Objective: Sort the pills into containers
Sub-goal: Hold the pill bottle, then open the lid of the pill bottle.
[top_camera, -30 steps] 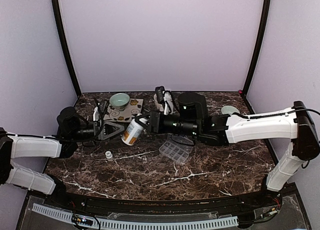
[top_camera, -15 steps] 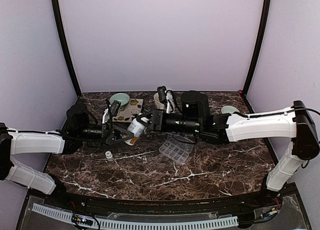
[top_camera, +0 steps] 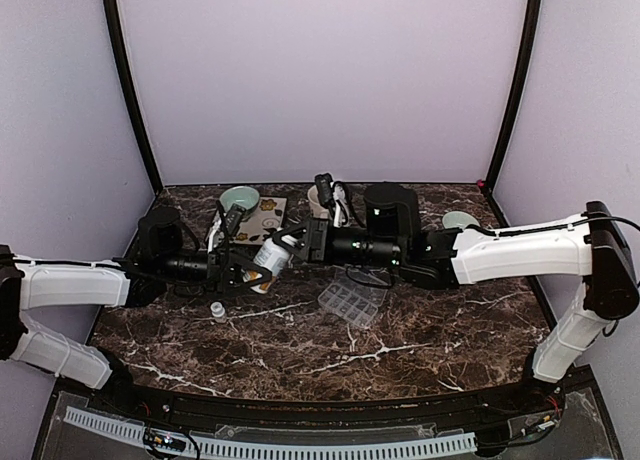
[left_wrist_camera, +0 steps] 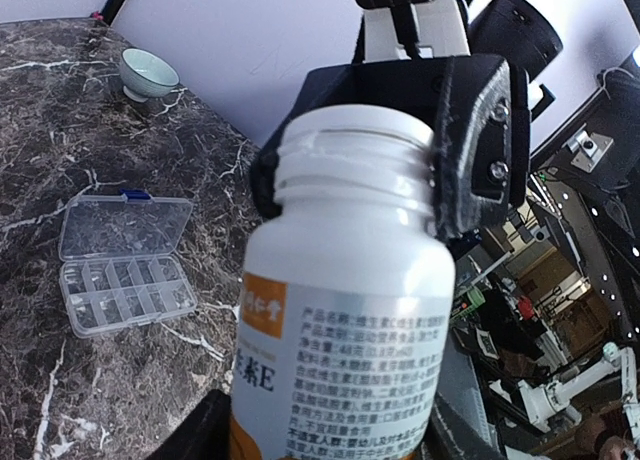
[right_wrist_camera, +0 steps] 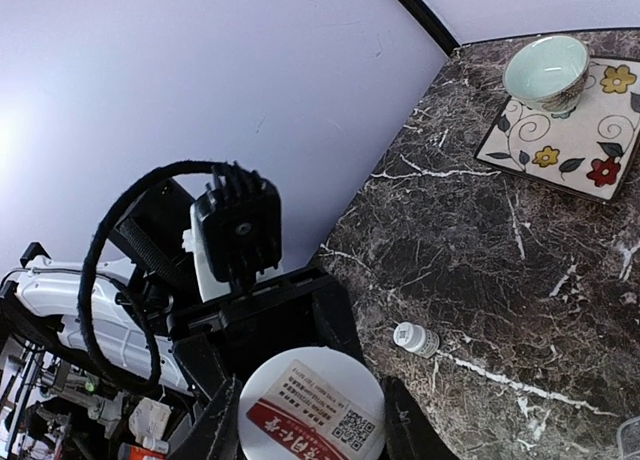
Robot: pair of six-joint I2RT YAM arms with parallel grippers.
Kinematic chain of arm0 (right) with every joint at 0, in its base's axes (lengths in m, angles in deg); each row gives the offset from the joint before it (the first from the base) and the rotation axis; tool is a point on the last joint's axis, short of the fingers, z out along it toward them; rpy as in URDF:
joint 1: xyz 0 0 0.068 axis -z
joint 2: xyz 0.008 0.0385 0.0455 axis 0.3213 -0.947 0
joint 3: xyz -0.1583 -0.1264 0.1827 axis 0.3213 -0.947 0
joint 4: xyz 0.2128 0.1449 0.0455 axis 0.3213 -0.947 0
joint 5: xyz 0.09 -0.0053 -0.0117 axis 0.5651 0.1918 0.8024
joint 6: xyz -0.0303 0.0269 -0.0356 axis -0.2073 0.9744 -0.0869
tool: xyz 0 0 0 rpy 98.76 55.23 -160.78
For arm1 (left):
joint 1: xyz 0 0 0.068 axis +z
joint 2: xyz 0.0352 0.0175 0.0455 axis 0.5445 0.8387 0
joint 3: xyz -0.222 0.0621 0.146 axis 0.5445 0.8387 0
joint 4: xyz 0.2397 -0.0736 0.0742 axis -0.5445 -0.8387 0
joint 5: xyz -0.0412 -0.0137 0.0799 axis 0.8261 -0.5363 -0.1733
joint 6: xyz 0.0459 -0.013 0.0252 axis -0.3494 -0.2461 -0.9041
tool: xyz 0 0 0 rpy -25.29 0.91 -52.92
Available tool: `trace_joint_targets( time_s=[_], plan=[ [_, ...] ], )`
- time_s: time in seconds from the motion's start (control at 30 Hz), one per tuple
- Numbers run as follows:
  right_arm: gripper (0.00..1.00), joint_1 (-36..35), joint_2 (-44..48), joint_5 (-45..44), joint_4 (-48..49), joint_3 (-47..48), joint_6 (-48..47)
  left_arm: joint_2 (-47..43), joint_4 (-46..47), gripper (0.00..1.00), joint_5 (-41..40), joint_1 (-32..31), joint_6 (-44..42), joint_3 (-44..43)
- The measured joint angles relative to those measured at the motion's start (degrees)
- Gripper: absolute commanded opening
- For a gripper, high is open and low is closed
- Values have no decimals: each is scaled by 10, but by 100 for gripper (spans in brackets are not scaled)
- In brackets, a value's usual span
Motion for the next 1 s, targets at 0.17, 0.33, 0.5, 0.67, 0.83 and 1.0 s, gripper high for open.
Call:
trace_joint_targets(
  time_s=[0.17, 0.33, 0.5, 0.67, 0.83, 1.0],
  plan=[
    [0, 2, 0, 8, 12, -7, 12, 0, 2, 33, 0, -2, -13, -1],
    [0, 2, 0, 10, 16, -10, 12, 4, 3, 26, 4, -2, -15, -1],
    [12, 2, 0, 10, 12, -10, 3, 12, 3, 23, 11, -2, -19, -3],
    [35, 3, 15, 8, -6, -10, -20, 16, 3, 22, 13, -6, -29, -13],
    [48, 1, 27, -3, -34, -1, -51, 16, 4, 22, 13, -10, -38, -20],
    [56, 1, 31, -21, -67, 4, -96, 17, -14, 21, 6, -9, -29, -20]
  ],
)
